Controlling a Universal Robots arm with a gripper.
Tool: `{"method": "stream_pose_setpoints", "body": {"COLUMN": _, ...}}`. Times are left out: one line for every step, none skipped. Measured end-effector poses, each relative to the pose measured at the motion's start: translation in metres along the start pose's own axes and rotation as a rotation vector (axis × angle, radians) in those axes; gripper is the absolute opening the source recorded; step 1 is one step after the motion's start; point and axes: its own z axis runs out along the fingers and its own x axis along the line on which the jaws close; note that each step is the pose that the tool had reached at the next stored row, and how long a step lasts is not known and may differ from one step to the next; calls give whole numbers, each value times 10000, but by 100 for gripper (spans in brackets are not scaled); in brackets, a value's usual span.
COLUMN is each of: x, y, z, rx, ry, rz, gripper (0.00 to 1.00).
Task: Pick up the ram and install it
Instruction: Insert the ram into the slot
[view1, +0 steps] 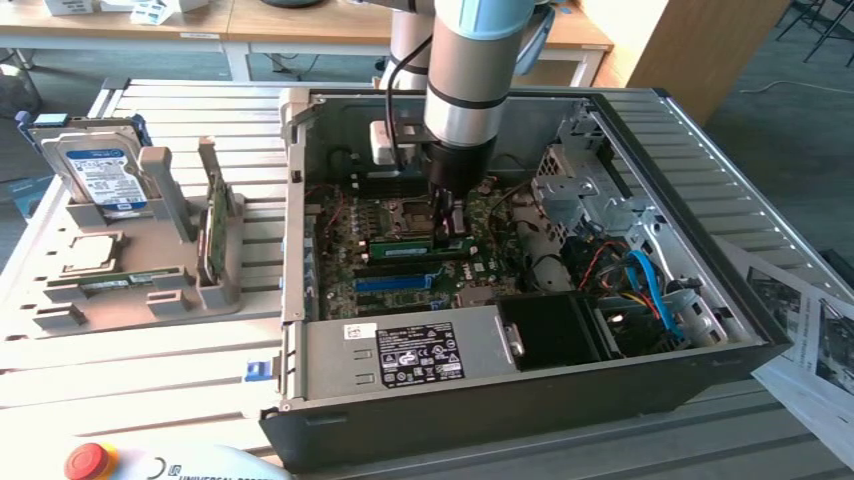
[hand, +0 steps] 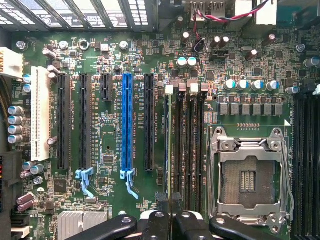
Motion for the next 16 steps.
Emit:
{"method": "stream_pose_setpoints", "body": {"x": 0, "y": 0, "z": 0, "rx": 0, "ry": 0, "rz": 0, "gripper": 12}}
{"method": "stream_pose_setpoints", "body": {"x": 0, "y": 0, "z": 0, "rx": 0, "ry": 0, "rz": -1, "gripper": 12}}
{"method": "stream_pose_setpoints", "body": {"x": 0, "y": 0, "z": 0, "rx": 0, "ry": 0, "rz": 0, "gripper": 12}}
{"method": "stream_pose_setpoints", "body": {"x": 0, "y": 0, "z": 0, "rx": 0, "ry": -1, "rz": 0, "gripper": 12}}
{"method": "stream_pose_setpoints", "body": {"x": 0, "y": 0, "z": 0, "rx": 0, "ry": -1, "rz": 0, "gripper": 12}}
{"method": "stream_pose_setpoints", "body": {"x": 0, "y": 0, "z": 0, "rx": 0, "ry": 0, "rz": 0, "gripper": 13}}
{"method": "stream_pose_setpoints", "body": {"x": 0, "y": 0, "z": 0, "rx": 1, "ry": 2, "rz": 0, "gripper": 18}}
{"method": "stream_pose_setpoints", "body": {"x": 0, "y": 0, "z": 0, "rx": 0, "ry": 0, "rz": -1, "gripper": 18}}
{"method": "stream_pose_setpoints", "body": {"x": 0, "y": 0, "z": 0, "rx": 0, "ry": 0, "rz": 0, "gripper": 25}}
{"method": "stream_pose_setpoints", "body": {"x": 0, "y": 0, "z": 0, "rx": 0, "ry": 0, "rz": 0, "gripper": 25}}
{"method": "stream_pose_setpoints", "body": {"x": 0, "y": 0, "z": 0, "rx": 0, "ry": 0, "rz": 0, "gripper": 25}}
{"method": "stream_pose_setpoints", "body": {"x": 0, "y": 0, "z": 0, "rx": 0, "ry": 0, "rz": 0, "gripper": 25}}
{"method": "stream_pose_setpoints", "body": {"x": 0, "y": 0, "z": 0, "rx": 0, "ry": 0, "rz": 0, "gripper": 25}}
{"method": "stream_pose_setpoints", "body": {"x": 0, "y": 0, "z": 0, "rx": 0, "ry": 0, "rz": 0, "gripper": 25}}
{"method": "stream_pose_setpoints", "body": {"x": 0, "y": 0, "z": 0, "rx": 0, "ry": -1, "rz": -1, "gripper": 25}}
{"method": "stream_pose_setpoints", "body": {"x": 0, "y": 0, "z": 0, "rx": 0, "ry": 0, "rz": -1, "gripper": 25}}
